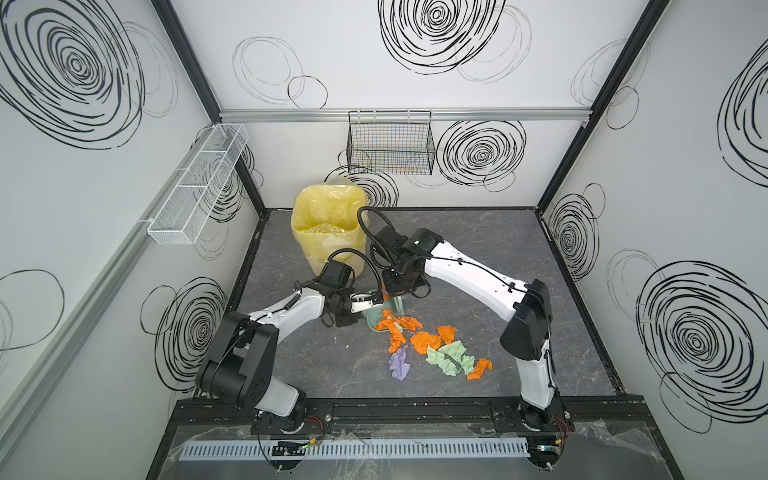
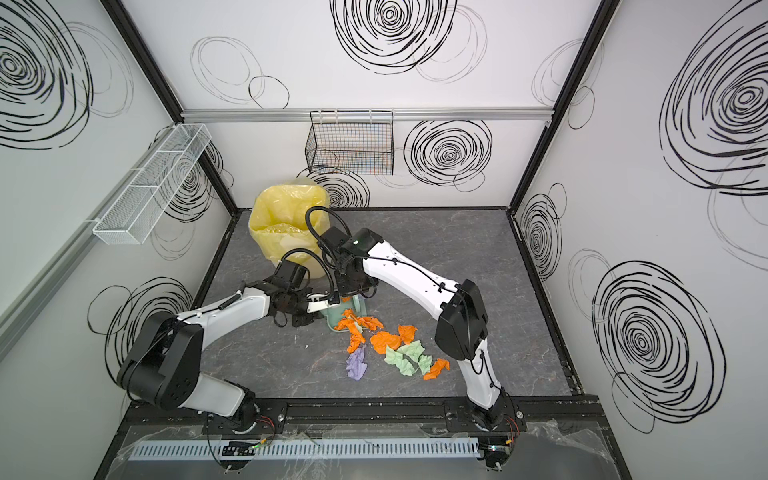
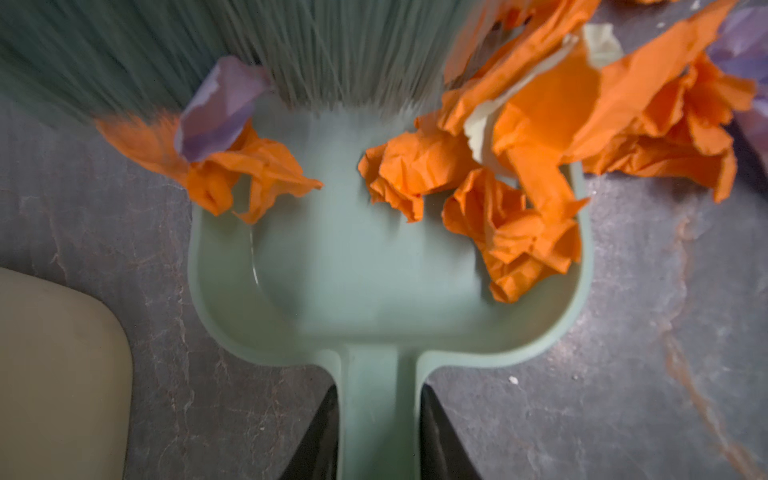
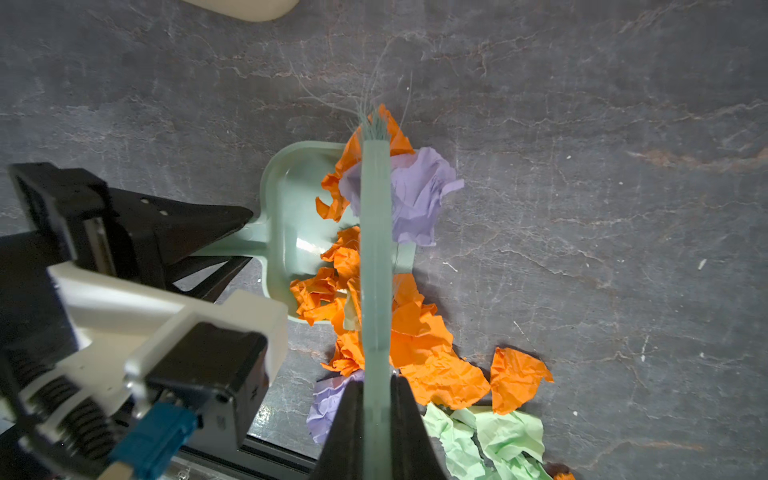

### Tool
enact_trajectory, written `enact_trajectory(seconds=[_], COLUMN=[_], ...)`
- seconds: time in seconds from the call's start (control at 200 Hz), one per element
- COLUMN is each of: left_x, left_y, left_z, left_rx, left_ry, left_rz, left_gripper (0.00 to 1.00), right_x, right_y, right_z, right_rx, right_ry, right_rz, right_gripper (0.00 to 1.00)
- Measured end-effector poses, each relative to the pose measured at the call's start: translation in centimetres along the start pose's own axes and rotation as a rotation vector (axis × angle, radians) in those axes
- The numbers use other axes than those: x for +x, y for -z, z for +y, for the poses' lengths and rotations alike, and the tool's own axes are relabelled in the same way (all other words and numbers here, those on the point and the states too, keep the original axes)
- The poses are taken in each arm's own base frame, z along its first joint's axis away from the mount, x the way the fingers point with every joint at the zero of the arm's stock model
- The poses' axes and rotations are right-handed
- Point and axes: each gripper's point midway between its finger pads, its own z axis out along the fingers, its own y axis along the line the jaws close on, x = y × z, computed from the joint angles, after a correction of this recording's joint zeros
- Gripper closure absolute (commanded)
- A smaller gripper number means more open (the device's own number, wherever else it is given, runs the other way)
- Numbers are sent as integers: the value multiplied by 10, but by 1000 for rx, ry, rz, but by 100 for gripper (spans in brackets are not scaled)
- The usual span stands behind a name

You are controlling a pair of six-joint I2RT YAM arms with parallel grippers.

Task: Sweep away the paper scraps from the table
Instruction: 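Sweep scraps with the right gripper's brush into the dustpan held by the left gripper, then lift the brush back with the right gripper to the scraps beyond the pile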

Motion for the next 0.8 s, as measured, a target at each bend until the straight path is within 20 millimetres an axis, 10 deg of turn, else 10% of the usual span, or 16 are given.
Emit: enact_trajectory(seconds=[0.52,0.8], left_x=[12,15], left_y=[8,14], left_z=[2,3], left_rx=[10,6], left_ry=[32,34], left_rz=[-25,-27], left_gripper=[100,100], right_x=[7,62], right_y=[89,58], right_z=[-15,-42], right_rx=[-108,-53], right_ry=[-49,-46], right_rz=[-159,-19], right_gripper=[100,100])
